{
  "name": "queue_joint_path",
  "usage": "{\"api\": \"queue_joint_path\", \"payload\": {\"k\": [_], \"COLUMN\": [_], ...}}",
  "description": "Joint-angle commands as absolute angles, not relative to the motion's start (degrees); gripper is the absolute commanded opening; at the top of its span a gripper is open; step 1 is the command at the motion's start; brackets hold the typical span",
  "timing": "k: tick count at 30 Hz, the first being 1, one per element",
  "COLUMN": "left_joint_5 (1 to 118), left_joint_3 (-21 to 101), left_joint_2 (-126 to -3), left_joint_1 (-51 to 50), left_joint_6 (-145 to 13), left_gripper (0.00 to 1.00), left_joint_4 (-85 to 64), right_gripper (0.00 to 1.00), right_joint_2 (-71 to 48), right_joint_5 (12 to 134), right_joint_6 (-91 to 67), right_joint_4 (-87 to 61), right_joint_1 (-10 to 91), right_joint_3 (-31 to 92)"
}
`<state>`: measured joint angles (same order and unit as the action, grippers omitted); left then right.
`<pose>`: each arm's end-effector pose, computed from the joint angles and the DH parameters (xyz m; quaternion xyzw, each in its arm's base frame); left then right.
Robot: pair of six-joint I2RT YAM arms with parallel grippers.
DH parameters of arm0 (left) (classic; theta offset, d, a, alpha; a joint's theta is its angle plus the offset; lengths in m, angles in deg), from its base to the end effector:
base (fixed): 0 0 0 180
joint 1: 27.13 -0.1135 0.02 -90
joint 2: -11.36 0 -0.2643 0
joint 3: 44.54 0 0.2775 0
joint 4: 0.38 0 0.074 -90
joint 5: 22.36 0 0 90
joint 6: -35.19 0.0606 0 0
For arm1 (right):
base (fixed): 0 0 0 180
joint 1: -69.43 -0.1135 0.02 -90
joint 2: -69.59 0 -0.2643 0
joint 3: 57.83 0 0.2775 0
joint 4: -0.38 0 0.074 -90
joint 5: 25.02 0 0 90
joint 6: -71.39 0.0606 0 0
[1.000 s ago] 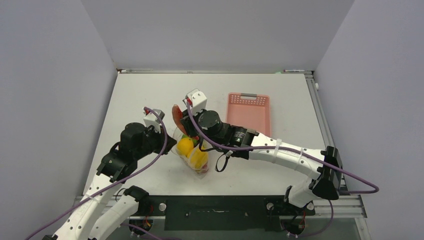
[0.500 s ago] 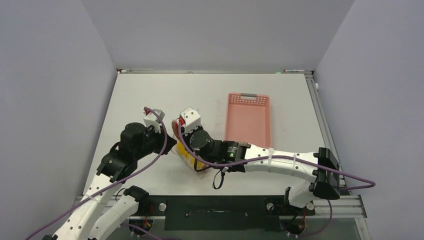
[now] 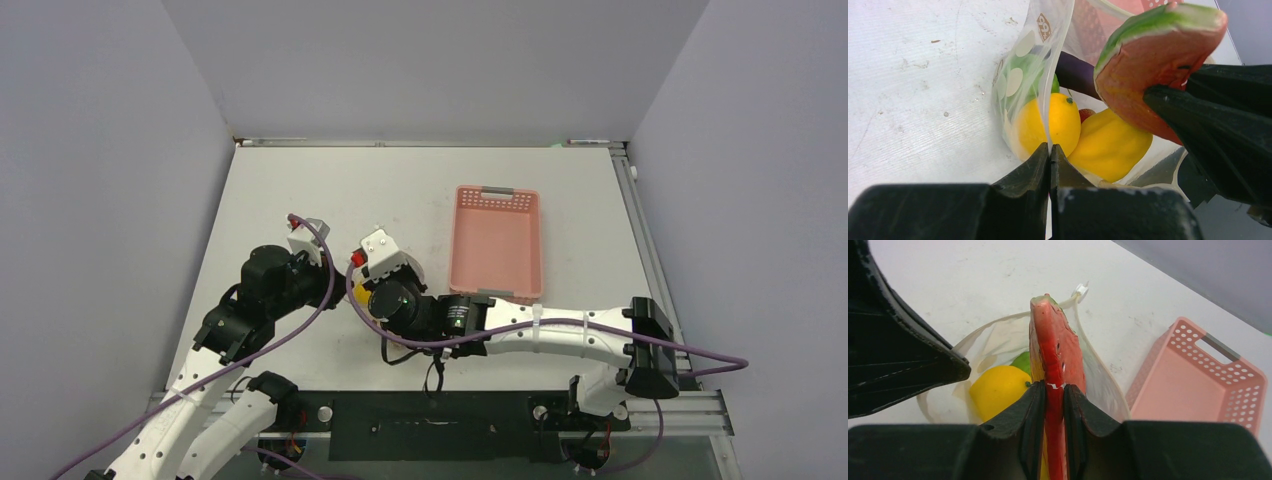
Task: Place the food in the zip-top bag and seal the zipper
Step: Place the fake fruit in the zipper food storage bag.
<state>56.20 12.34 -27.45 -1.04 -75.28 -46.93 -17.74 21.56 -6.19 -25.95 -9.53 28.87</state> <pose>0.1699 -0.0966 0.3016 0.0928 0.8515 -0.2798 0.4336 0.1156 0.3752 0.3210 -0.2728 0.7683 0.1273 0.5649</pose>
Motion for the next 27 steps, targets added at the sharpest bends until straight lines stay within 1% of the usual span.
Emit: {"api": "queue_joint_path", "payload": {"k": [1,13,27], "left_joint_5": [55.6,55.5,55.2], "left_joint_3": [12.4,12.4,12.3], "left_joint_2": [-27.3,-27.1,-26.8], "left_joint_1": [-1.5,-1.5,-1.5], "left_joint_6": [-74.8,-74.8,-74.8], "left_gripper": [0.0,0.0,0.0], "left_joint_4": [-45.3,-45.2,-45.2], "right_gripper": [0.05,0.05,0.05], "right_joint_2": [-19.5,-26.7,-28.7], "right_joint_5": [14.4,13.5,21.8], "right_joint_6": [-8.5,-13.6,-9.1], "right_joint_4": [-30.5,-41.1,-43.2], "right_joint_1": [-9.7,-9.3,-4.1], "right_joint_3": [33.4,42.2,39.9]}}
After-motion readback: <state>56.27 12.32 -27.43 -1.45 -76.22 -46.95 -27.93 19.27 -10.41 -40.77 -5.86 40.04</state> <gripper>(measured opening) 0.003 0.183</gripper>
